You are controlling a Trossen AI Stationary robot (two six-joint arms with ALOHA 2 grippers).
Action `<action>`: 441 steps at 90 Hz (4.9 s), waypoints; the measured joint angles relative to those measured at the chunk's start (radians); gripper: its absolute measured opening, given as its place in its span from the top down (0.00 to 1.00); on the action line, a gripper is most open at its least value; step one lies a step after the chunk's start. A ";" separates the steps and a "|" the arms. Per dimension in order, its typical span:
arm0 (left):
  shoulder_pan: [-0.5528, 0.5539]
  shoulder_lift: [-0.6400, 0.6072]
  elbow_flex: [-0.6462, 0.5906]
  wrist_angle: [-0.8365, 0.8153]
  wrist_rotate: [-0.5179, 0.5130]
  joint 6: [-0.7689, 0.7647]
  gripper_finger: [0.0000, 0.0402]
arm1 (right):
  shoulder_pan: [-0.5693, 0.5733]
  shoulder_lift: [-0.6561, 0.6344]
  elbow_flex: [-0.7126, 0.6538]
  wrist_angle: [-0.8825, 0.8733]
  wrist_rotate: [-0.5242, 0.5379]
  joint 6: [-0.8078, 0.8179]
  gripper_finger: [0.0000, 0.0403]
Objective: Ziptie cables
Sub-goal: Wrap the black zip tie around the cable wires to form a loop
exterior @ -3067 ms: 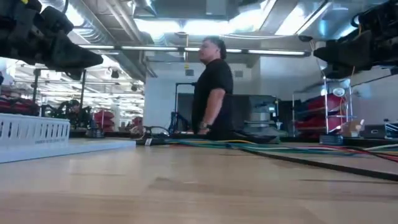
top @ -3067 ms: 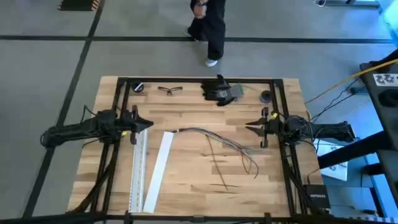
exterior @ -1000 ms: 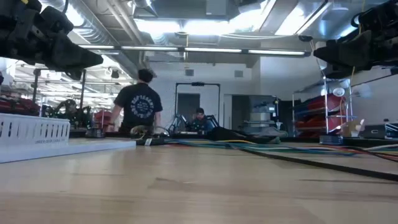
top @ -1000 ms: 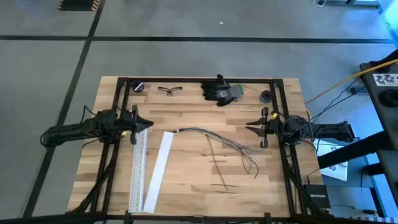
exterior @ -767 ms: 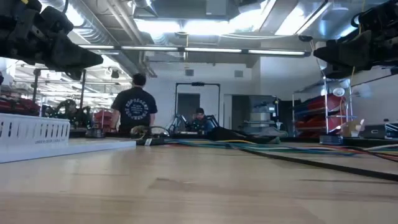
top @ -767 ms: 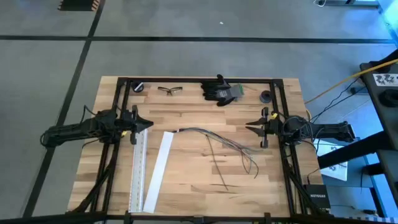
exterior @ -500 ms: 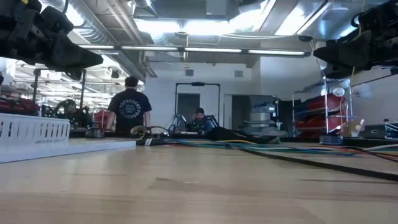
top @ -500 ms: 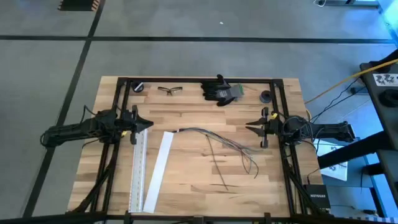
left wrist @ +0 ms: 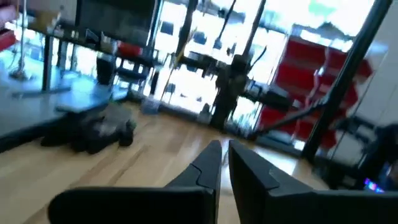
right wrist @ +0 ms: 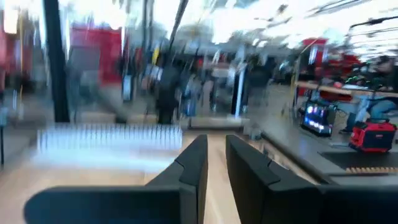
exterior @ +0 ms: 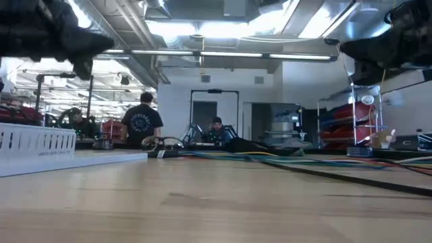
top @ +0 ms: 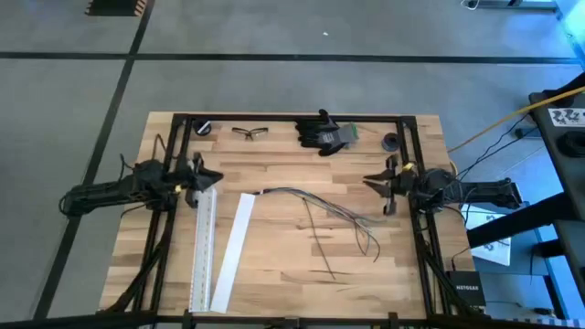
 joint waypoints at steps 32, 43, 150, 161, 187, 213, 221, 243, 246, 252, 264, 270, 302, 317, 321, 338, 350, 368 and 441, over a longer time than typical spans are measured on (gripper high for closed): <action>0.000 0.047 0.003 0.111 -0.084 0.087 0.96 | -0.011 0.177 0.099 0.271 0.285 -0.016 0.89; 0.000 0.085 0.004 0.122 -0.123 0.128 0.96 | -0.040 0.381 0.223 0.208 0.286 -0.072 0.89; 0.000 0.119 0.006 0.158 -0.127 0.137 0.96 | -0.116 1.901 1.107 -0.187 -0.071 -0.038 0.38; 0.000 0.122 0.006 0.155 -0.127 0.134 0.96 | -0.139 1.959 1.121 -0.131 -0.104 -0.039 0.38; 0.000 0.126 0.006 0.155 -0.127 0.135 0.96 | -0.159 2.041 1.122 -0.091 -0.176 -0.038 0.46; 0.000 0.127 0.006 0.160 -0.127 0.135 0.96 | -0.157 2.060 1.125 -0.104 -0.177 -0.067 0.89; 0.000 0.127 0.006 0.162 -0.127 0.135 0.96 | -0.157 2.060 1.125 -0.108 -0.176 -0.080 0.98; 0.000 0.127 0.006 0.166 -0.127 0.132 0.96 | -0.156 1.967 1.117 -0.184 -0.113 -0.086 0.99; 0.000 0.127 0.006 0.166 -0.127 0.132 0.96 | -0.156 1.940 1.117 -0.196 -0.096 -0.086 0.99; 0.000 0.127 0.006 0.166 -0.127 0.131 0.96 | -0.157 1.874 1.120 -0.235 -0.065 -0.086 0.99; 0.000 0.127 0.006 0.165 -0.127 0.131 0.96 | -0.157 1.755 1.120 -0.344 -0.011 -0.091 1.00; 0.000 0.127 0.006 0.166 -0.127 0.131 0.96 | -0.157 1.683 1.120 -0.409 -0.007 -0.089 1.00; 0.000 0.127 0.006 0.165 -0.127 0.131 0.96 | -0.157 1.435 1.071 -0.827 0.088 0.049 1.00; 0.000 0.127 0.006 0.165 -0.127 0.131 0.96 | -0.157 1.433 0.916 -0.640 0.088 0.085 1.00; 0.000 0.127 0.006 0.166 -0.127 0.131 0.96 | -0.157 1.442 0.871 -0.549 0.089 0.086 1.00; 0.000 0.127 0.006 0.166 -0.127 0.129 0.96 | -0.190 1.477 0.796 -0.431 0.139 0.165 0.89; 0.000 0.127 0.006 0.163 -0.127 0.117 0.96 | -0.229 1.472 0.888 -0.638 0.033 0.248 0.70; 0.000 0.127 0.005 0.164 -0.127 0.118 0.96 | -0.169 1.465 0.975 -0.749 -0.239 0.382 0.49; 0.000 0.127 0.005 0.164 -0.127 0.113 0.96 | 0.141 1.894 0.968 -0.395 0.290 0.811 0.69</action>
